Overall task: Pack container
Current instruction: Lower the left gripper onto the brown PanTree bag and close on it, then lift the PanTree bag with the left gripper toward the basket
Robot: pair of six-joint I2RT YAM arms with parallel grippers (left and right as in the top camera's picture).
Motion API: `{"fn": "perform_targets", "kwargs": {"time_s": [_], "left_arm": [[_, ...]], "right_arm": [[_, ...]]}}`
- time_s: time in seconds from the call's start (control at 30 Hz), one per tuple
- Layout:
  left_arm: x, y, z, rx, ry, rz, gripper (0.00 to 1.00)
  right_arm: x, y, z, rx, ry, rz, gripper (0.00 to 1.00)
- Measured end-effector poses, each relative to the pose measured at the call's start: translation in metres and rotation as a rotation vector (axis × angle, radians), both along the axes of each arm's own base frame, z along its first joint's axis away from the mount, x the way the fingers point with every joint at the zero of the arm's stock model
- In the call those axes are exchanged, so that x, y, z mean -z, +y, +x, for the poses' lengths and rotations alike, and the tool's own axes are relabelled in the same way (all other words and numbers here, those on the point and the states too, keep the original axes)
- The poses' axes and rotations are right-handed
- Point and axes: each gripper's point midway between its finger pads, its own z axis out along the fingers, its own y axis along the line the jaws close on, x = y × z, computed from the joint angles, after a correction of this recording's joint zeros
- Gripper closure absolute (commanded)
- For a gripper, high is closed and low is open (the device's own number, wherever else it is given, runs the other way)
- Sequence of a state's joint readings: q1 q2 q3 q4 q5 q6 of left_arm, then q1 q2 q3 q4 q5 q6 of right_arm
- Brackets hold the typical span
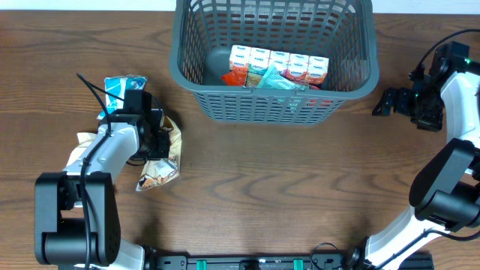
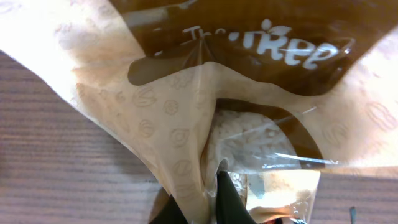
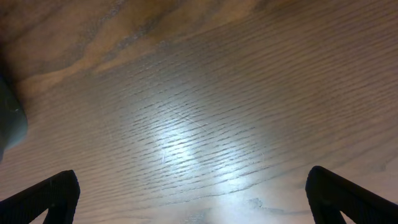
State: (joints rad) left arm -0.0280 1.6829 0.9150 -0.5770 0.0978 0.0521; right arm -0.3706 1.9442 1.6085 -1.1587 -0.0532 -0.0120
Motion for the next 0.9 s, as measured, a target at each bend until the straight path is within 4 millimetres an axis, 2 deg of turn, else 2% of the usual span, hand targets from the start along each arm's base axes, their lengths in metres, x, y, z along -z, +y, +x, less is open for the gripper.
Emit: {"fn": "perform_targets", "kwargs": {"time_s": [0.2,0.47,0.9], "left_arm": [[-0.022,0.000,-0.005,0.000,-0.043,0.000,0.94],[-0.091,0.001,0.004,-0.002,-0.277,0.000,0.94],[-0.179,0.009,-0.001,-0.023,-0.595,0.033,0.94]], "right_arm": [[0.000,0.000,0.000,0.000,0.000,0.000,0.01],[0.000,0.000,0.000,0.000,0.000,0.000,0.01],[0.000,0.000,0.000,-0.001,0.000,-0.001,0.01]]}}
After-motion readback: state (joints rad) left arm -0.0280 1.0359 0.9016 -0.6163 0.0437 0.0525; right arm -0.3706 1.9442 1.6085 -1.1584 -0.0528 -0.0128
